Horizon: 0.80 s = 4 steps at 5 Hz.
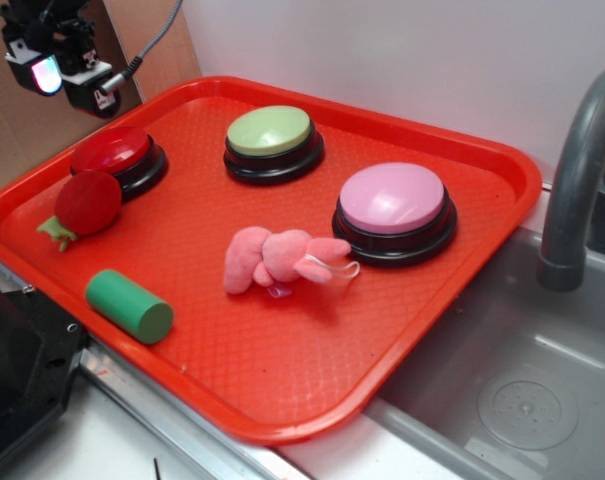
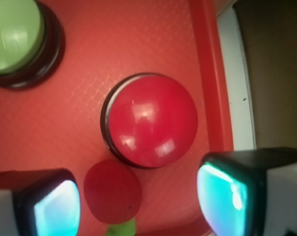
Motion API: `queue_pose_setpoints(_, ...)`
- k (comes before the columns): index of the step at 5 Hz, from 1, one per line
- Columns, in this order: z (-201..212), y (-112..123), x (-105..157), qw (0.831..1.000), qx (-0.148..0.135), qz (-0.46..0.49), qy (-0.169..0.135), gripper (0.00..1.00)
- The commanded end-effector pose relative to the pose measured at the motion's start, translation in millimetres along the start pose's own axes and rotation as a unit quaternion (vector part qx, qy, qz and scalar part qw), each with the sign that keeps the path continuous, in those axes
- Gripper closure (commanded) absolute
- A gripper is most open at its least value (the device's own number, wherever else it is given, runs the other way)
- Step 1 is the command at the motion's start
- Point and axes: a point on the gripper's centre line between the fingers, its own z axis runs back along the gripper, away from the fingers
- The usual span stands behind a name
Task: Push the red button.
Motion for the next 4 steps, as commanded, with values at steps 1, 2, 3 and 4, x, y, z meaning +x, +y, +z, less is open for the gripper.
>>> queue_pose_setpoints(1, 29, -8, 10, 0.999, 0.019, -0.019, -0.040, 0.00)
queue_pose_setpoints(2, 34, -12, 9, 0.999, 0.018, -0.022, -0.043, 0.00)
queue_pose_setpoints(3, 37, -14, 8, 0.999, 0.019, -0.024, -0.045, 0.00)
queue_pose_setpoints(4, 40, -17, 8, 0.998, 0.019, -0.028, -0.046, 0.00)
